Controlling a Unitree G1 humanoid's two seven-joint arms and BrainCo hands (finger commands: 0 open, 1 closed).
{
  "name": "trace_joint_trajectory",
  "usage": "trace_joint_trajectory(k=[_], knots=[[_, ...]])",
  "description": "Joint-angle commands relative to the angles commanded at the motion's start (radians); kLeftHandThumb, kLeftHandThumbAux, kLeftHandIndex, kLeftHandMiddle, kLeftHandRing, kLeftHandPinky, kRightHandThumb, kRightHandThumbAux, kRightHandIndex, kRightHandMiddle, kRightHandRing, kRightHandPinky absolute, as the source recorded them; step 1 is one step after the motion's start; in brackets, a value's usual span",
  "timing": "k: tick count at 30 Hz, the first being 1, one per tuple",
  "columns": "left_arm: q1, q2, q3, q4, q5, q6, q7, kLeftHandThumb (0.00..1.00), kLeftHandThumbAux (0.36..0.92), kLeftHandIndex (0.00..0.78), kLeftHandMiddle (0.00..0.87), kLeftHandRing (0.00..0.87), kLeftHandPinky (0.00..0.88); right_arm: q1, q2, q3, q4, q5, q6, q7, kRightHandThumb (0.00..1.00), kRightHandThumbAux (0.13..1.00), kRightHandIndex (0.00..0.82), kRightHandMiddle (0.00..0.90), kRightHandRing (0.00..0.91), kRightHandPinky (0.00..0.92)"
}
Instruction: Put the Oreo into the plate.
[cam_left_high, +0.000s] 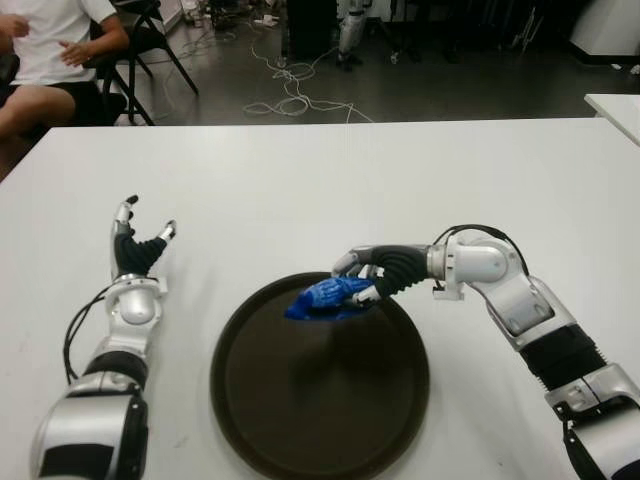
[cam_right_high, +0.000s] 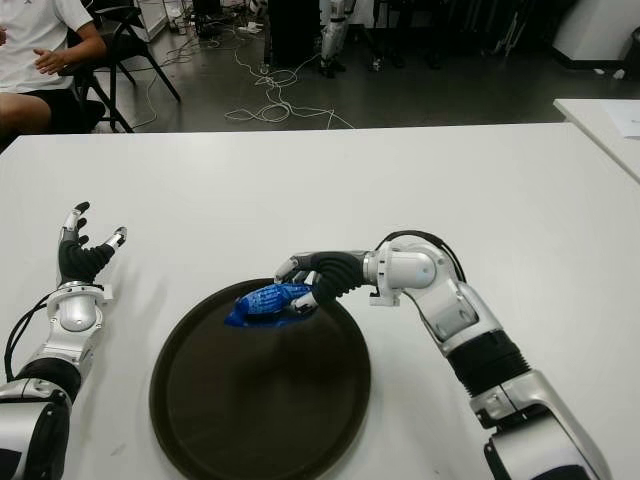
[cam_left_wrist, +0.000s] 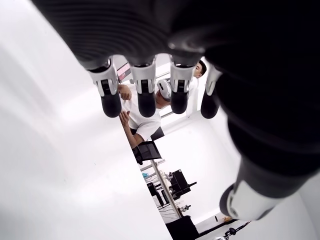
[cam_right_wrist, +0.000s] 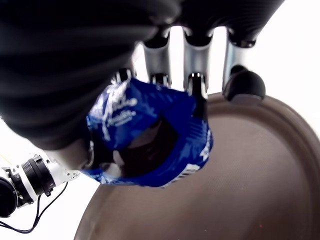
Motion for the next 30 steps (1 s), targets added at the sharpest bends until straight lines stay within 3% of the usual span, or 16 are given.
trace_joint_trajectory(k=[13, 20, 22, 25, 28, 30], knots=[[0.003, 0.001, -0.005, -0.001, 0.005, -0.004, 0.002, 0.000, 0.718, 0.051, 0.070, 0.049, 0.036, -0.006, -0.003, -0.002, 0.002, 0.014, 0.008, 0.028, 0.682, 0.734, 0.435, 0.844, 0.844, 0.845], [0.002, 0.001, -0.001, 0.001, 0.001, -0.004, -0.001, 0.000, 0.717, 0.055, 0.076, 0.054, 0.040, 0.018, 0.028, -0.039, 0.020, 0.083, -0.011, 0.019, 0.681, 0.734, 0.435, 0.758, 0.754, 0.731], [0.003, 0.002, -0.003, 0.001, 0.004, -0.004, 0.003, 0.000, 0.725, 0.057, 0.080, 0.056, 0.034, 0.024, 0.039, -0.053, 0.030, 0.111, -0.017, 0.014, 0.679, 0.734, 0.431, 0.659, 0.658, 0.613], [0.003, 0.003, -0.006, 0.001, 0.008, -0.004, 0.005, 0.000, 0.735, 0.054, 0.078, 0.052, 0.026, 0.031, 0.052, -0.068, 0.036, 0.138, -0.023, 0.004, 0.222, 0.733, 0.400, 0.495, 0.489, 0.421], [0.003, 0.003, -0.005, -0.001, 0.006, -0.004, 0.003, 0.000, 0.740, 0.050, 0.074, 0.048, 0.021, 0.040, 0.067, -0.085, 0.035, 0.178, -0.006, 0.012, 0.072, 0.719, 0.349, 0.394, 0.378, 0.306], [0.004, 0.002, -0.003, -0.002, 0.004, -0.004, 0.000, 0.000, 0.740, 0.048, 0.071, 0.046, 0.021, 0.045, 0.076, -0.093, 0.034, 0.206, 0.008, 0.020, 0.037, 0.707, 0.301, 0.328, 0.303, 0.224]])
